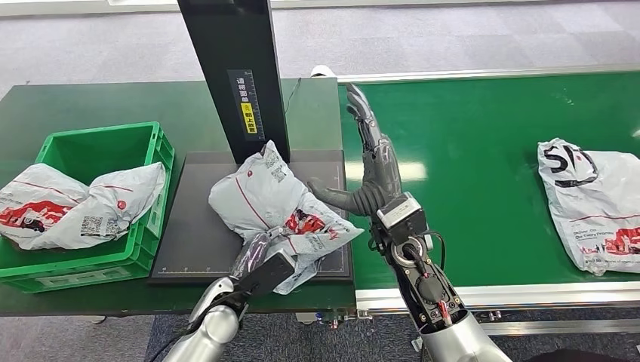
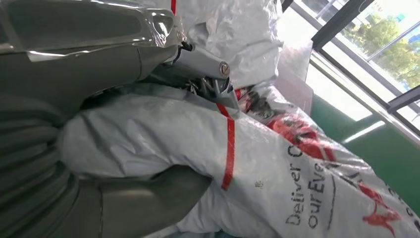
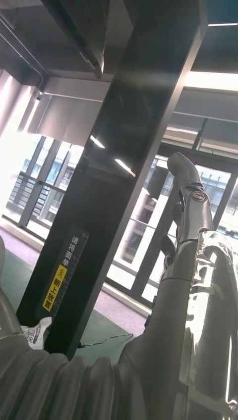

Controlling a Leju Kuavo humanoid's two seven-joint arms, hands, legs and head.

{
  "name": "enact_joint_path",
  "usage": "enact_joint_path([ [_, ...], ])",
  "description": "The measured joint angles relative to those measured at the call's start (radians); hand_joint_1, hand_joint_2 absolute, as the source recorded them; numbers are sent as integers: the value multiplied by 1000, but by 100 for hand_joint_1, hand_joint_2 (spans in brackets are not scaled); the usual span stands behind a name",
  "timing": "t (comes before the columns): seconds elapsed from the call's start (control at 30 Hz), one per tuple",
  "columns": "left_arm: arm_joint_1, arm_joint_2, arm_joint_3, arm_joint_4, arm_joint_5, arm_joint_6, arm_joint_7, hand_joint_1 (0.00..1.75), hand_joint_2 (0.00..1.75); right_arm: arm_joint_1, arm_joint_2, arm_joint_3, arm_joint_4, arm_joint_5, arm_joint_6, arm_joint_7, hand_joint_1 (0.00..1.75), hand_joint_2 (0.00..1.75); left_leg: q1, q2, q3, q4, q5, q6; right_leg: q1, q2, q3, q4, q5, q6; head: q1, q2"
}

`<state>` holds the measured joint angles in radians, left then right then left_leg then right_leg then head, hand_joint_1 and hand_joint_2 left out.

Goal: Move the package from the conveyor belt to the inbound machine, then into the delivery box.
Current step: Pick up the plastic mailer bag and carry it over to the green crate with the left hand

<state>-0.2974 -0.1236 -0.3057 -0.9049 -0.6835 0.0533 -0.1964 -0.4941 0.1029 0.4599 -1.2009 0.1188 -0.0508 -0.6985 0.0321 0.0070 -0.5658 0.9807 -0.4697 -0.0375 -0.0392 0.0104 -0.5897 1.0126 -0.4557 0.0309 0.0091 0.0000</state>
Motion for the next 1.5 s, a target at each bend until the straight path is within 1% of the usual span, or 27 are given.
enact_joint_path([
  [0.33,1,1,5,-4,15,0,-21,175,175,0,-2,1,-7,0,4,4,0,175,0,0,0,0,0,0,0,0,0,0,0,0,0,0],
  [0.53,8,1,6,-7,26,21,-31,175,175,0,-8,1,-7,0,5,5,0,175,0,0,0,0,0,0,0,0,0,0,0,0,0,0],
  [0.67,22,2,17,-26,37,78,-68,175,175,0,-12,2,-7,0,7,5,0,175,0,0,0,0,0,0,0,0,-1,0,0,0,0,0],
  [0.83,38,13,29,-100,22,173,-121,175,175,0,-13,2,-7,0,9,4,0,175,0,0,-1,0,0,0,0,0,-1,0,0,0,0,0],
  [1.07,35,50,49,-205,-44,262,-114,175,175,0,-13,6,-7,-1,11,4,0,175,0,0,-1,0,0,0,0,0,-2,0,0,0,0,0],
  [1.17,24,69,59,-221,-92,318,-99,175,175,0,-13,7,-7,-2,11,3,0,175,0,0,-1,0,0,0,0,0,-2,0,0,0,0,0],
  [1.27,-3,100,80,-224,-119,377,-93,175,175,0,-13,7,-7,-3,12,3,0,175,0,0,-1,0,0,0,0,0,-2,0,0,0,0,0],
  [1.4,-38,147,118,-234,-122,421,-114,175,175,-1,-18,8,-7,-6,12,3,0,175,0,0,-1,0,0,0,0,0,-2,0,0,0,0,0],
  [1.5,-59,172,136,-247,-108,445,-144,175,175,-1,-24,9,-4,-9,13,12,0,175,0,0,-2,0,0,0,0,0,-2,0,0,0,0,0],
])
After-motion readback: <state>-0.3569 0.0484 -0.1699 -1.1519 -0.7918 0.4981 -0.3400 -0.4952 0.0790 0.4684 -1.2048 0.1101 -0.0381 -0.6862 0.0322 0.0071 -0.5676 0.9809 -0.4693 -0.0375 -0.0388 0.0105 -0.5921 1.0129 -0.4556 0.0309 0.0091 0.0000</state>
